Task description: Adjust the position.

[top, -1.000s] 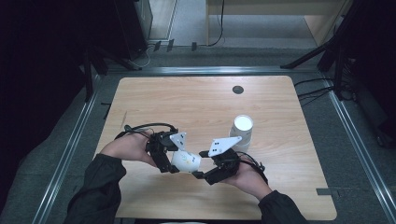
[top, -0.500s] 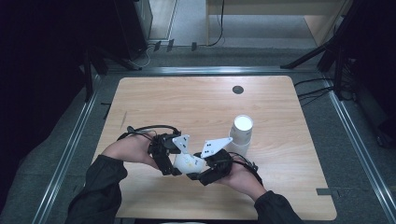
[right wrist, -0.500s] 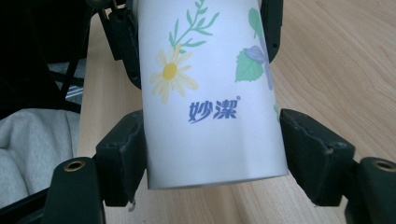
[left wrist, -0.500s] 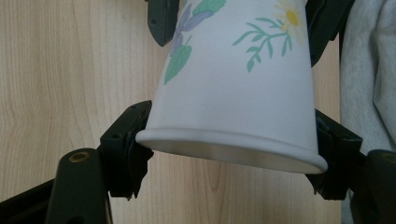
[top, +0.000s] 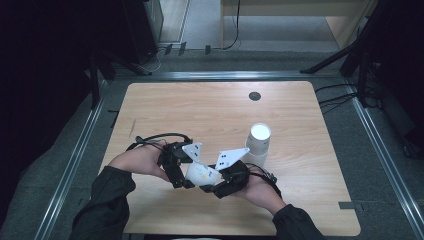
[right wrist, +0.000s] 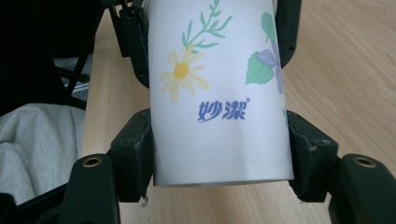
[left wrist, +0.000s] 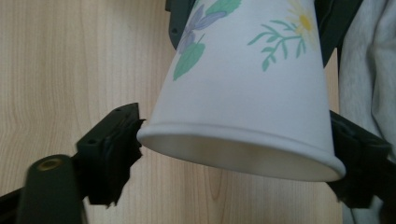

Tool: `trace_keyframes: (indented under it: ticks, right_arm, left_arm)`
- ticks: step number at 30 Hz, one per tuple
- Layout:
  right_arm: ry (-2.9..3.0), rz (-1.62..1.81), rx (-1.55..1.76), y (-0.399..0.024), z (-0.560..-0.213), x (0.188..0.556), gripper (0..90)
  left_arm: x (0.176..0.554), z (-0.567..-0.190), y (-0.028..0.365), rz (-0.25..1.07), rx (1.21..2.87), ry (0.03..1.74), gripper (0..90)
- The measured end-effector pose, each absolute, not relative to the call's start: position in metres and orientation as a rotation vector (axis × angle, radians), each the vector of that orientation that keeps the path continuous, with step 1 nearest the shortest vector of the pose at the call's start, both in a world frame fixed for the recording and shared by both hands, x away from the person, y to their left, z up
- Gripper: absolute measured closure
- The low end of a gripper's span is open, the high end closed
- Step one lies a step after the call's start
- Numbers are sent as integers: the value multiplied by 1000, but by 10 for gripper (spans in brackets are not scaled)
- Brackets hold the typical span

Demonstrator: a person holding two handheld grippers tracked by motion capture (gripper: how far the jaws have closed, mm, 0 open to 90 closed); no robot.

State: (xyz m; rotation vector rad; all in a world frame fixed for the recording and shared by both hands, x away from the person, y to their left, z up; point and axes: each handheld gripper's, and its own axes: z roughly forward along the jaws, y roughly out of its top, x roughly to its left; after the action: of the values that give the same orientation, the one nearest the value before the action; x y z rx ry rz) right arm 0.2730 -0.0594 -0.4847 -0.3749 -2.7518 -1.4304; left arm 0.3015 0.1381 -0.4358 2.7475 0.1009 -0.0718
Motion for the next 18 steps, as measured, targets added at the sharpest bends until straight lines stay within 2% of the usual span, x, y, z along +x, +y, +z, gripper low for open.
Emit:
trace_keyframes:
  ticks: [18]
  right_arm:
    - [-2712, -1555, -406, -79, -471, 272, 347]
  left_arm:
    - [299, -436, 172, -126, 2596, 188, 138]
